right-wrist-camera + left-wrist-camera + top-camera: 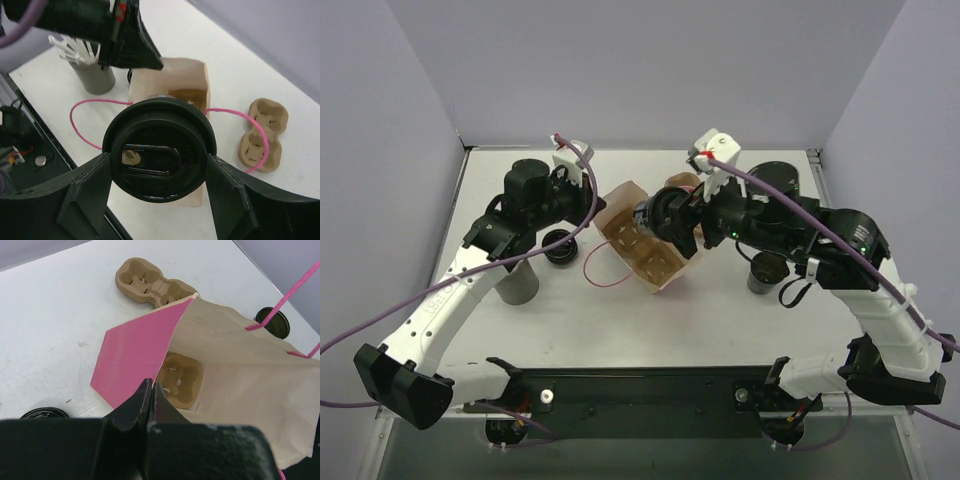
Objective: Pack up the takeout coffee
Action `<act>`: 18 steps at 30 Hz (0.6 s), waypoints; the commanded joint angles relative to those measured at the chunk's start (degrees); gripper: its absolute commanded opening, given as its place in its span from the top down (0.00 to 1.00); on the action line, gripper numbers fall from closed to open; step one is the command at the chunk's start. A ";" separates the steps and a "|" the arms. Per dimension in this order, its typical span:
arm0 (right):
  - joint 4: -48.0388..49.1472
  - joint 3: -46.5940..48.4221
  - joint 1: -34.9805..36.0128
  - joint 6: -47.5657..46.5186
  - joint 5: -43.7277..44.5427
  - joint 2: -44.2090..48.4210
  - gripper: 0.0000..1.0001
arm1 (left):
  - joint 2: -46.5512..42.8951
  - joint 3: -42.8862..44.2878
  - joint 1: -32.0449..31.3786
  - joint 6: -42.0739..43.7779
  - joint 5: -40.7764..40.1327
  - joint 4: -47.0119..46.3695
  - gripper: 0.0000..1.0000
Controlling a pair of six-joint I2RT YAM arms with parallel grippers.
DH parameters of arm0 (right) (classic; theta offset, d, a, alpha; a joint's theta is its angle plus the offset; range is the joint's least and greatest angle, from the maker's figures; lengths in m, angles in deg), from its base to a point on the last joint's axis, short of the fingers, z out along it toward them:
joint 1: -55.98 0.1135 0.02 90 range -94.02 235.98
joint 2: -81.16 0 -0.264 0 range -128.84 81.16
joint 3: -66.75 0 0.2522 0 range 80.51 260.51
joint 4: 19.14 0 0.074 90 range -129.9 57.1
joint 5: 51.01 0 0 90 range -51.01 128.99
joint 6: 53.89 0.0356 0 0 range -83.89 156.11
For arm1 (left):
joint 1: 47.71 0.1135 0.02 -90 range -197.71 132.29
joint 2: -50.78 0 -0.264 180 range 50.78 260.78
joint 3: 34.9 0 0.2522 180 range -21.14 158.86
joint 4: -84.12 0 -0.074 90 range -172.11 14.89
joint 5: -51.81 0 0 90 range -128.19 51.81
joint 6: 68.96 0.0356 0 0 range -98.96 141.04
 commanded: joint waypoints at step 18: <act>13.36 -33.14 5.47 -14.17 11.24 -0.36 0.54 | -18.99 -23.39 -0.62 -3.20 11.90 -21.88 1.00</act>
